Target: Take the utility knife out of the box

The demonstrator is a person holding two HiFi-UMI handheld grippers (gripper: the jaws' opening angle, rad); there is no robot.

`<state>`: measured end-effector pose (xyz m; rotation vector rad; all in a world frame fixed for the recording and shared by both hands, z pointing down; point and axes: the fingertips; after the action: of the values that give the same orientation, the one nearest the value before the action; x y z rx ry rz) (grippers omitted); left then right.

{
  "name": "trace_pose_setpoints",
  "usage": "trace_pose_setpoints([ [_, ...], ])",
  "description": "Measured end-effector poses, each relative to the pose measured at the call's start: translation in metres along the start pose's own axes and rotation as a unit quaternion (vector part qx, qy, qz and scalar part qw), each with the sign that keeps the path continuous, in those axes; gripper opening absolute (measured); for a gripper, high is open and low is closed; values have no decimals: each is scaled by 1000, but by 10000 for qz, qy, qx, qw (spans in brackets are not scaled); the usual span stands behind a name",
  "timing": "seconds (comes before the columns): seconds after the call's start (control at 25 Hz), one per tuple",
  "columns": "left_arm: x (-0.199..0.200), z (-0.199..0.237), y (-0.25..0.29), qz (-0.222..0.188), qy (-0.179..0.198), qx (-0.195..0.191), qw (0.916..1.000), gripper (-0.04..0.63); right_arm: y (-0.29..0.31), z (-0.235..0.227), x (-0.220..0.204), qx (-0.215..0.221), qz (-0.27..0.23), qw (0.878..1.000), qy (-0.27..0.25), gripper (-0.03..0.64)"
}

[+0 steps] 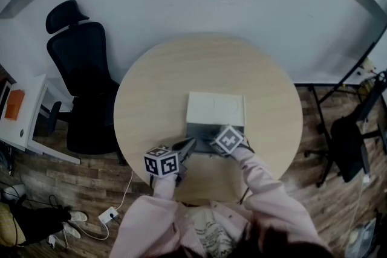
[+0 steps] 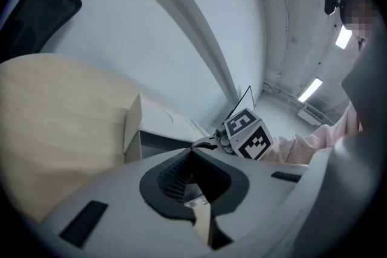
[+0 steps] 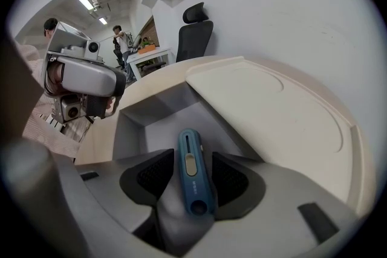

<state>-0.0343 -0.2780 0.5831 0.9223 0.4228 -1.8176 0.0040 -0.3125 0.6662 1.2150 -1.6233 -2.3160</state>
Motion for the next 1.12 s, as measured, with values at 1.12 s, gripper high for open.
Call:
trace_pose_setpoints([
  [1.12, -3, 2, 0, -1, -58, 27, 10000, 0, 3, 8, -7, -28, 154, 9965, -825, 133],
])
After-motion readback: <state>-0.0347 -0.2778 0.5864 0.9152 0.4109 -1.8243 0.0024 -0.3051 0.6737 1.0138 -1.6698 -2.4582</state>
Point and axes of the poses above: the fingertips, and each gripper's own axes: y forward along the fingers, z to its left, x out of its top, and after that the axes turned 14 degrees about -x, right-handed
